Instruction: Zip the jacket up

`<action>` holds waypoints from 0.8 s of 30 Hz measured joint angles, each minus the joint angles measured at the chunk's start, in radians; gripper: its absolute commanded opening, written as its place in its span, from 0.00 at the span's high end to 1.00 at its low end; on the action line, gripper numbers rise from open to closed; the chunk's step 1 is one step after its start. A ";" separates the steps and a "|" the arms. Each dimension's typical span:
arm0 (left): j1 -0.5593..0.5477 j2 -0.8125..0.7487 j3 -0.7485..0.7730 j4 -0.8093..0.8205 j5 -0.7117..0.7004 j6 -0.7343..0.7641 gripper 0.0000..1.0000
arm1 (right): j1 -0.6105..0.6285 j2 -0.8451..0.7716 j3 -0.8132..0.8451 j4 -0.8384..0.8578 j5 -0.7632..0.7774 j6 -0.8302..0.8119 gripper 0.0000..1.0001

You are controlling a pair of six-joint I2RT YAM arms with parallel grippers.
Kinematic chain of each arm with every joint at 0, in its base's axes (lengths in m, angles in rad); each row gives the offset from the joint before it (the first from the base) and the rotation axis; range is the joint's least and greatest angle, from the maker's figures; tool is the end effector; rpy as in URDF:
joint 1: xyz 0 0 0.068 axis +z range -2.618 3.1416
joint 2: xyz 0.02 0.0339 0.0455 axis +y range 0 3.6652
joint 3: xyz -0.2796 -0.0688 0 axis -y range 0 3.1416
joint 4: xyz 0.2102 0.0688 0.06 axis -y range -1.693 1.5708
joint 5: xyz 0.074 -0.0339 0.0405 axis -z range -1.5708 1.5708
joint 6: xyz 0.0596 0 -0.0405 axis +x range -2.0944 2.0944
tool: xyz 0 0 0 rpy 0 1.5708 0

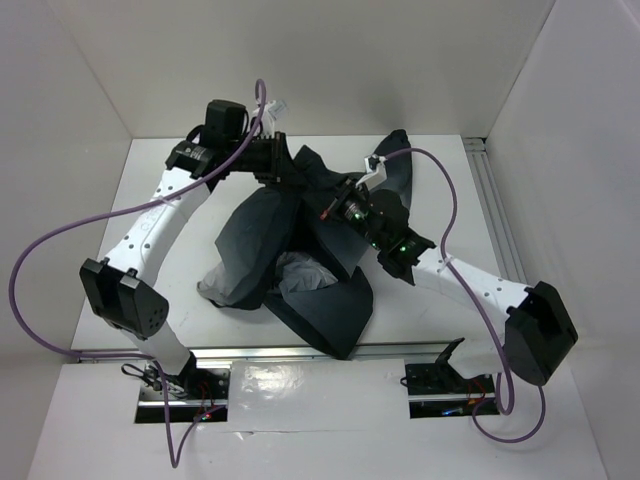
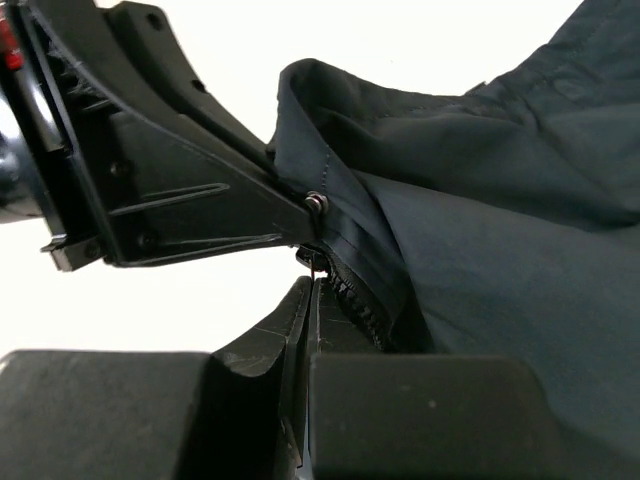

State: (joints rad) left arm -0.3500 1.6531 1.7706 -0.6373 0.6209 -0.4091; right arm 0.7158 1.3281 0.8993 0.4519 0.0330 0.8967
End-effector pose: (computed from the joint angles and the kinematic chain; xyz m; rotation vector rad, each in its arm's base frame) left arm 0.3178 -0.1529 0.4155 0.3344 2.1489 -1.0965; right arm 0.2295 0.1970 0.3552 0.1808 1.6780 1.2271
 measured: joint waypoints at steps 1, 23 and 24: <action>-0.003 0.000 0.018 -0.018 -0.014 0.014 1.00 | 0.000 0.000 0.016 -0.026 0.003 0.000 1.00; -0.055 0.068 0.338 -0.323 -0.232 0.123 1.00 | 0.062 0.011 0.145 -0.136 0.053 0.007 1.00; -0.056 0.066 0.326 -0.322 -0.235 0.123 1.00 | 0.063 0.010 0.141 -0.141 0.057 0.007 1.00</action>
State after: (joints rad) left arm -0.4057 1.7195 2.0968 -0.9592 0.3859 -0.2859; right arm 0.7792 1.3376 1.0401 0.3111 0.0898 0.9039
